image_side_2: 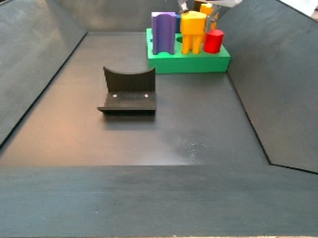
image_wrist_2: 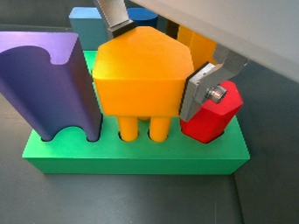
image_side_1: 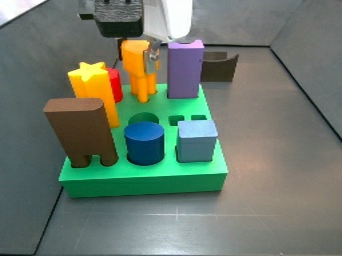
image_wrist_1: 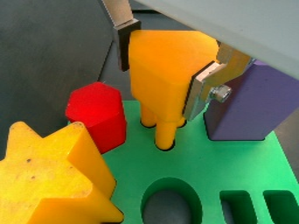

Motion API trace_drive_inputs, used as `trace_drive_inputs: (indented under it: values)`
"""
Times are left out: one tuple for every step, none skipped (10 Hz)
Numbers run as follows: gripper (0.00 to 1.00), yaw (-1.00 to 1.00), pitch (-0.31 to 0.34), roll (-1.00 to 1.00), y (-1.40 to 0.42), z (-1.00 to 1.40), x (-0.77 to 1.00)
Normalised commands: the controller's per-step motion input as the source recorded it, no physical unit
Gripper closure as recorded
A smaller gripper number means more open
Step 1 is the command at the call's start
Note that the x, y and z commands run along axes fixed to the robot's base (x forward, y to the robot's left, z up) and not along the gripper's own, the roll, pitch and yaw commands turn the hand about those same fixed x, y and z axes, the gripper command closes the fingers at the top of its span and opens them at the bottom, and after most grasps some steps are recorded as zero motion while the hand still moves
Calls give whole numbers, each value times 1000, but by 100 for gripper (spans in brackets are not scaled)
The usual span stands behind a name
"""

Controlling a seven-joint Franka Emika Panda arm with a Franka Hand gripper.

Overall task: Pick up the 3 prong object. Move up. Place the 3 prong object on the fixture. Regrasp the 3 prong object. Move to above the board. Insert the 3 prong object.
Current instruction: Insert the 3 prong object.

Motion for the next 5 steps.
trace_drive_inputs:
  values:
    - [100,0,0,0,29,-149,-54]
    - [100,-11,0,0,43,-246,-97]
    - [100,-249,0,0,20,-246,-14]
    - [100,-274,0,-50,0,-303,0]
    - [100,-246,-44,-66,0,-326,0]
